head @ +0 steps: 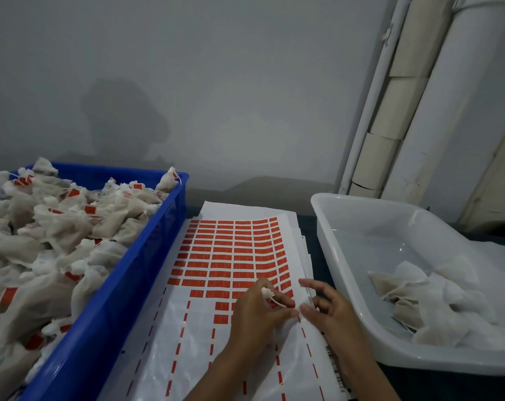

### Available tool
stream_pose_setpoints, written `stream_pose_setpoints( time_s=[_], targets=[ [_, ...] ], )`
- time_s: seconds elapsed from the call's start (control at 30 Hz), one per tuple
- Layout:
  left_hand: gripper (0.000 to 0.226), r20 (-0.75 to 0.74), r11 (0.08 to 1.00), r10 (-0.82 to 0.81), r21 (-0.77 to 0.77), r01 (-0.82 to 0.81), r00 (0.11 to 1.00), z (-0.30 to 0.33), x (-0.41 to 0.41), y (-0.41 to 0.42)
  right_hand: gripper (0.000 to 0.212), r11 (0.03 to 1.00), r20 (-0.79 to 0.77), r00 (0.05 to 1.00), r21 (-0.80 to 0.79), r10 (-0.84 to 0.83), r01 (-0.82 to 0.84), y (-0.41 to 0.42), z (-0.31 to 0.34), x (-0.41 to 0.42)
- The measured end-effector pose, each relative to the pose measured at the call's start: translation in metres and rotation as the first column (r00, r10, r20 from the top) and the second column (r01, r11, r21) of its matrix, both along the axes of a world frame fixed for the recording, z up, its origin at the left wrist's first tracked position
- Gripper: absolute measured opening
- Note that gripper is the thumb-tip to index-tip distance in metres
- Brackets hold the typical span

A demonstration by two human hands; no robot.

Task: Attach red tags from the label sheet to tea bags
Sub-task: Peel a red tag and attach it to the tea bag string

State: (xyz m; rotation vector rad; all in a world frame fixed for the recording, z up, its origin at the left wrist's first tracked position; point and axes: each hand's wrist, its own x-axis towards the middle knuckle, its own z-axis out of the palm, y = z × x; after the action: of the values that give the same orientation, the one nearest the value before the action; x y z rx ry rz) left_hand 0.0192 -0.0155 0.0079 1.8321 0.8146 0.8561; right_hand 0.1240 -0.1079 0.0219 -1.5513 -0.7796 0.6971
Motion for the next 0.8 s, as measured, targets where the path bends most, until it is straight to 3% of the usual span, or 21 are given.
stream_pose_setpoints(
  time_s=[0.13, 0.3, 0.47, 0.63, 0.8],
  targets=[
    [0.021, 0.040, 0.999, 0.013, -0.049, -0.011, 0.999, -0.003, 0.000, 0.000, 0.030, 1.000, 0.010, 1.000, 0.017, 0.001, -0.001, -0.001, 0.001, 0.000],
    [0.025, 0.263, 0.931, 0.029, -0.359, 0.070, 0.964, 0.003, -0.006, 0.002, 0.026, 1.000, 0.146, 0.989, 0.009, 0.019, -0.020, 0.001, -0.001, -0.003],
    [0.022, 0.249, 0.911, -0.017, -0.395, 0.117, 0.968, 0.003, -0.008, 0.001, 0.018, 0.999, 0.200, 0.979, -0.048, 0.023, -0.014, 0.003, -0.004, 0.000],
    [0.013, 0.247, 0.880, -0.003, -0.459, 0.120, 0.969, 0.000, -0.007, 0.000, 0.040, 0.995, 0.339, 0.941, -0.090, -0.013, 0.047, 0.007, -0.010, -0.014],
    [0.021, 0.264, 0.805, 0.010, -0.574, 0.149, 0.964, 0.003, -0.007, 0.002, 0.029, 0.996, 0.462, 0.884, -0.023, -0.070, 0.091, 0.008, -0.010, -0.016]
  ],
)
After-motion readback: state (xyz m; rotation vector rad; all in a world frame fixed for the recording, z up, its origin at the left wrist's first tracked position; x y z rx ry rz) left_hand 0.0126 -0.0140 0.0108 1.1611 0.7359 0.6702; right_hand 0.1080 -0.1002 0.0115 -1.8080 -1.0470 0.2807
